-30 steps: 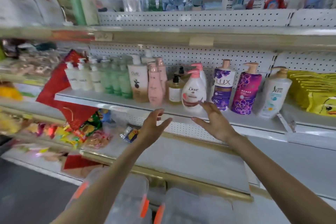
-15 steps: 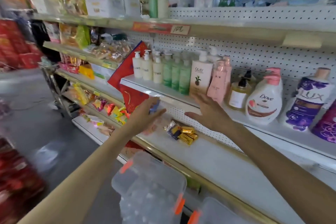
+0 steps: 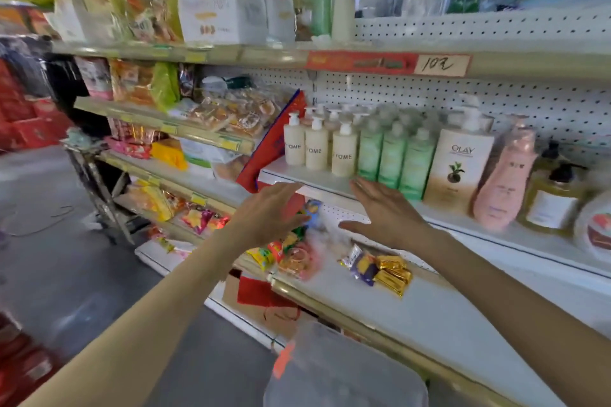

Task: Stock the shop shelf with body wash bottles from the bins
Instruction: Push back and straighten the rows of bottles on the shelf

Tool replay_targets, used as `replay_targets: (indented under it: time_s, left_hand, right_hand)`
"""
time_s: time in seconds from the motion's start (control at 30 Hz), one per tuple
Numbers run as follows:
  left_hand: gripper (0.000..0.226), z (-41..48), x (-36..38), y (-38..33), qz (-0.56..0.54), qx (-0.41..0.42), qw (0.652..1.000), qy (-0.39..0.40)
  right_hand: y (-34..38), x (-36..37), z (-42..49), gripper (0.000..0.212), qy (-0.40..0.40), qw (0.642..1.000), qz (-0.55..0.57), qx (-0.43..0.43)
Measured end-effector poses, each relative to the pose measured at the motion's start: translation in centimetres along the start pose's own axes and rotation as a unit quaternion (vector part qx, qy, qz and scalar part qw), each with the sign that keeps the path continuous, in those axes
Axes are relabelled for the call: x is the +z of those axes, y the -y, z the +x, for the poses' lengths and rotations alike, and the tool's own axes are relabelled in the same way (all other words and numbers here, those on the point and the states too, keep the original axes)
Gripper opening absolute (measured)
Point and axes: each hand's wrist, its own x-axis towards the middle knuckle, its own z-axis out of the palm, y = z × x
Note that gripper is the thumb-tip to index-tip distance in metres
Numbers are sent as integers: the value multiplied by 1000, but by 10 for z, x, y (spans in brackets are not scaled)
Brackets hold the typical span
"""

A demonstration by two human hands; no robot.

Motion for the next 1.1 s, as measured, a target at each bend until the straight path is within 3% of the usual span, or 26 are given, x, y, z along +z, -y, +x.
replay_targets:
  time_s: [0.4, 0.73, 0.97, 1.1]
  left_hand:
    - [71, 55, -43, 147, 42, 72, 996, 25]
    - [80, 124, -45, 214, 34, 63, 996, 53]
    - [68, 180, -50, 244, -1, 101, 995, 27]
    - [68, 216, -40, 266, 59, 147, 985, 66]
  right_hand:
    - [69, 9, 118, 93, 30, 998, 13, 53]
    - [41, 6, 195, 93, 11, 996, 6, 92]
    - [21, 2, 254, 92, 3, 992, 14, 126]
    - [20, 9, 281, 91, 5, 988, 21, 150]
